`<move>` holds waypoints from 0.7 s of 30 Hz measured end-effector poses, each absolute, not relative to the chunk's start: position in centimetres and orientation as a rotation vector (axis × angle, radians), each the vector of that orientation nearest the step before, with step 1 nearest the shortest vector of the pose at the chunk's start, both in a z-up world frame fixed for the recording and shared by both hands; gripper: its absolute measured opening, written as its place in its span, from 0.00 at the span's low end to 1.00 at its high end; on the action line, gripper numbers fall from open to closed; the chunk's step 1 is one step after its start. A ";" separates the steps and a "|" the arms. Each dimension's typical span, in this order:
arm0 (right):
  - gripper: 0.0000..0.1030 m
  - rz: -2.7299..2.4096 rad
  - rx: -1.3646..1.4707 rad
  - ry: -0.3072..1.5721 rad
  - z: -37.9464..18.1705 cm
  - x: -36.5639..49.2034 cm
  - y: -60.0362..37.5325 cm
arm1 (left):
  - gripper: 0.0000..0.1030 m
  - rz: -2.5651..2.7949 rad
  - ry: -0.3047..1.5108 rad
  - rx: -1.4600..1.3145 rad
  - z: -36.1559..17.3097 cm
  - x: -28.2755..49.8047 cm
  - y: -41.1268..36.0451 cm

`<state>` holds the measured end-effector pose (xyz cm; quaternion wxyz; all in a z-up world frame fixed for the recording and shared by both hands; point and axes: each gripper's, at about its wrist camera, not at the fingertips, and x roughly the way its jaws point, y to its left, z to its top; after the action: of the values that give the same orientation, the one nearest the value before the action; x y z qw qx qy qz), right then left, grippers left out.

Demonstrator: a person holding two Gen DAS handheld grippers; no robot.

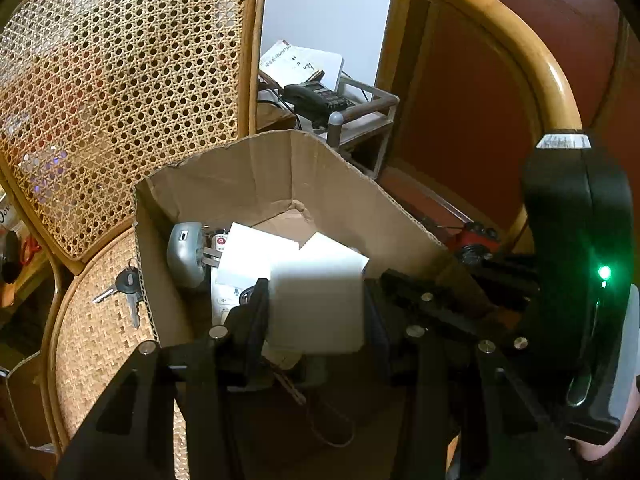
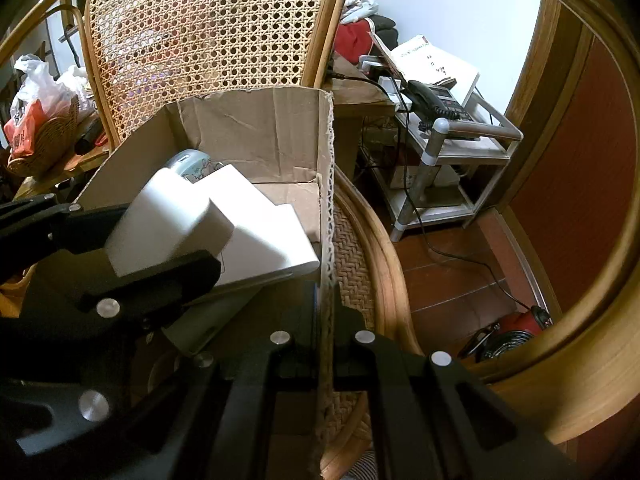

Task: Organize rigid objects
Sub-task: 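Move the left tool to the remaining keys and grasp them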

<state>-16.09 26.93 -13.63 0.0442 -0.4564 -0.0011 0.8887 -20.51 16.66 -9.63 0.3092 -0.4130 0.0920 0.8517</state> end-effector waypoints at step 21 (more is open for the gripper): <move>0.07 2.721 -1.395 -0.002 -13.7 -16.1 26.9 | 0.70 2.273 0.146 -1.049 -9.0 -21.1 14.6</move>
<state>-16.06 26.89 -13.69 0.0420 -0.4559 -0.0007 0.8890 -21.08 14.59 -9.04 0.3118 -0.3974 0.0551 0.8613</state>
